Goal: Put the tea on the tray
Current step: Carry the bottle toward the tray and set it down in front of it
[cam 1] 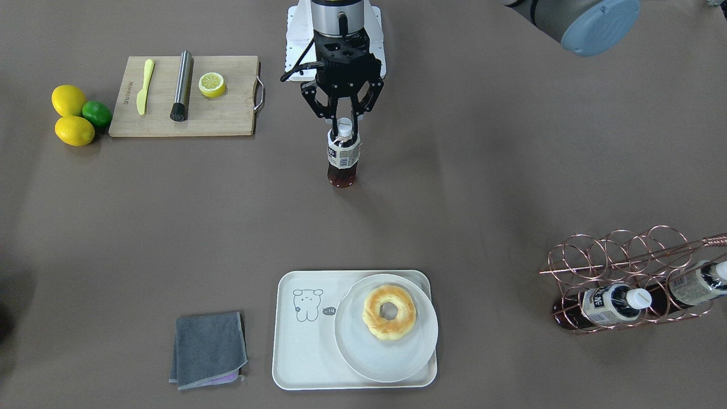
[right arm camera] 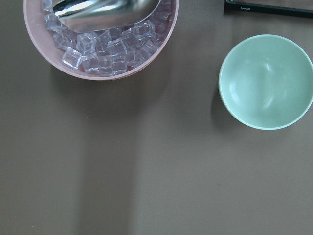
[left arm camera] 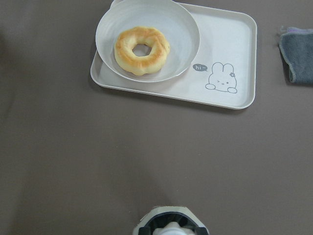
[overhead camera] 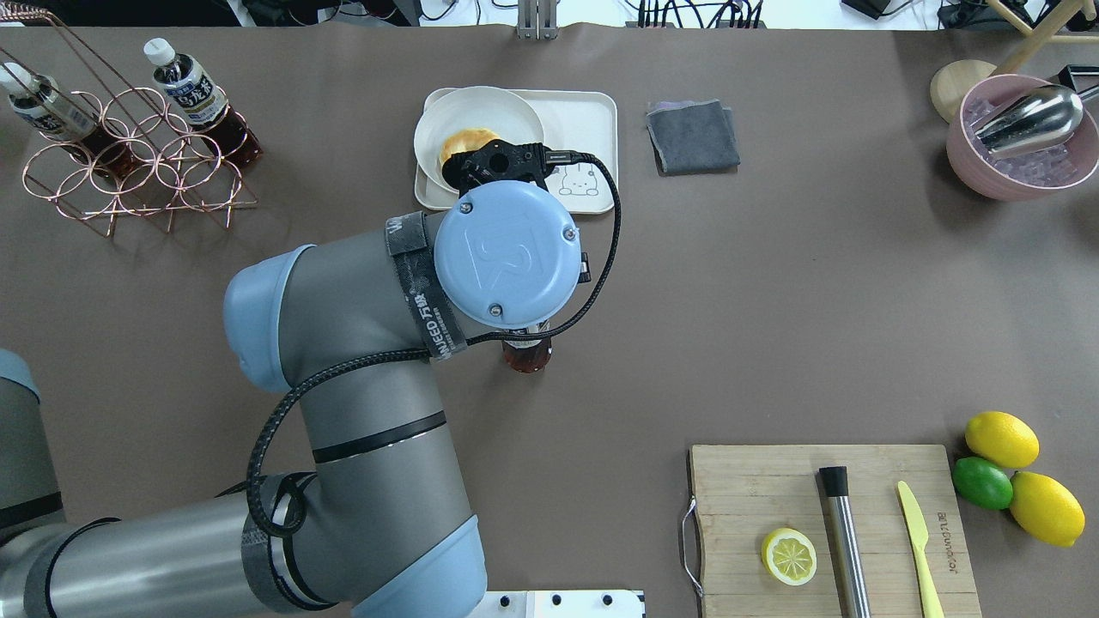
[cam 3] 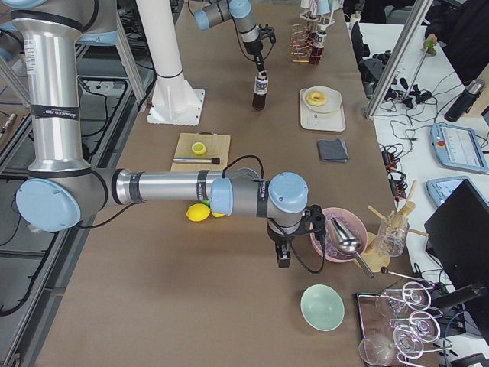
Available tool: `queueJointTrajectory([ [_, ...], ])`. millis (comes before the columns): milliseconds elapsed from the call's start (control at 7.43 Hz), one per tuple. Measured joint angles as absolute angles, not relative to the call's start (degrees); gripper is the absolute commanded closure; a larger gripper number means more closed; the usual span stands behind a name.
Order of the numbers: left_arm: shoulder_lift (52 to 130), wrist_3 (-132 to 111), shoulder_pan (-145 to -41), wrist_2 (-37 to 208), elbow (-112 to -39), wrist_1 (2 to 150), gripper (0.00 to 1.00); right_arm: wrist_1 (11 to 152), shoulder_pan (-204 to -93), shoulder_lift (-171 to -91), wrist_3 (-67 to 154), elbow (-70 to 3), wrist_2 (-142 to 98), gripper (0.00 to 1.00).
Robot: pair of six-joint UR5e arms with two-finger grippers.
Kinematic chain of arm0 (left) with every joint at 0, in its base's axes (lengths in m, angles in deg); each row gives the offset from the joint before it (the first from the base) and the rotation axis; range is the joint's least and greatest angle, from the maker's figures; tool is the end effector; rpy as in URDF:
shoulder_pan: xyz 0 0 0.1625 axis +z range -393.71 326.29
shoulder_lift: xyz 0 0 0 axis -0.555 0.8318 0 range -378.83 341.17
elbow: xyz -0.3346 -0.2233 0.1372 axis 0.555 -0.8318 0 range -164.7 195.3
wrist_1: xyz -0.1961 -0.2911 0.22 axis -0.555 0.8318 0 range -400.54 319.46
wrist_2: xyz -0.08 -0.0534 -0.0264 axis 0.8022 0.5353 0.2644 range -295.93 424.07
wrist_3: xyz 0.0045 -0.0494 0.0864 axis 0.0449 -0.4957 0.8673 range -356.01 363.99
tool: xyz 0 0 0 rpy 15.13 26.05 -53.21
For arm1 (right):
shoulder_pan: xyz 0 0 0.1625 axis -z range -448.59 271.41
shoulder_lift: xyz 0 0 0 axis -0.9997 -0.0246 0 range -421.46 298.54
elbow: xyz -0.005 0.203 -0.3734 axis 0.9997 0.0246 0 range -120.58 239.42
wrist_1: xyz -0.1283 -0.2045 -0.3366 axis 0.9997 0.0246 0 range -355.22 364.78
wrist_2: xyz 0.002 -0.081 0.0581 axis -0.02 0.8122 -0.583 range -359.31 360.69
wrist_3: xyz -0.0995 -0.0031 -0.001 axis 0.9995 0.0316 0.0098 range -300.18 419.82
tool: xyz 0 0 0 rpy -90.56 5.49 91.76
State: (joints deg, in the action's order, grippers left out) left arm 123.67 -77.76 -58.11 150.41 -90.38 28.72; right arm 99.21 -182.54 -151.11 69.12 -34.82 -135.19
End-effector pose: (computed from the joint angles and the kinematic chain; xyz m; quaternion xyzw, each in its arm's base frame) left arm 0.5104 -0.3849 0.0510 0.1411 0.3777 -0.1413 0.9042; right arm 0.0957 -0.4880 0.6252 0.0463 -0.3870 -0.0435 0.9199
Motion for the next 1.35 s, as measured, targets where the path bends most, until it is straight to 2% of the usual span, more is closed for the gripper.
queueJointTrajectory([
  [673,123.2,-77.8,-56.5,147.9,-90.4,29.4,1.00,99.2,-182.5,-151.0,69.1,-34.9,-135.2,0.00],
  [807,122.8,-77.8,-56.5,147.8,-90.4,30.0,0.95,99.2,-182.5,-151.0,69.1,-34.9,-135.2,0.00],
  [942,122.4,-77.8,-56.5,147.8,-90.5,30.6,0.21,99.2,-182.5,-151.0,69.0,-34.9,-135.2,0.00],
  [1076,122.2,-77.7,-56.5,147.8,-90.7,30.9,0.02,99.2,-182.5,-151.0,69.0,-34.9,-135.2,0.00],
  [1345,122.0,-77.5,-56.5,147.7,-90.8,31.1,0.02,99.2,-182.5,-151.0,68.8,-34.8,-135.2,0.00],
])
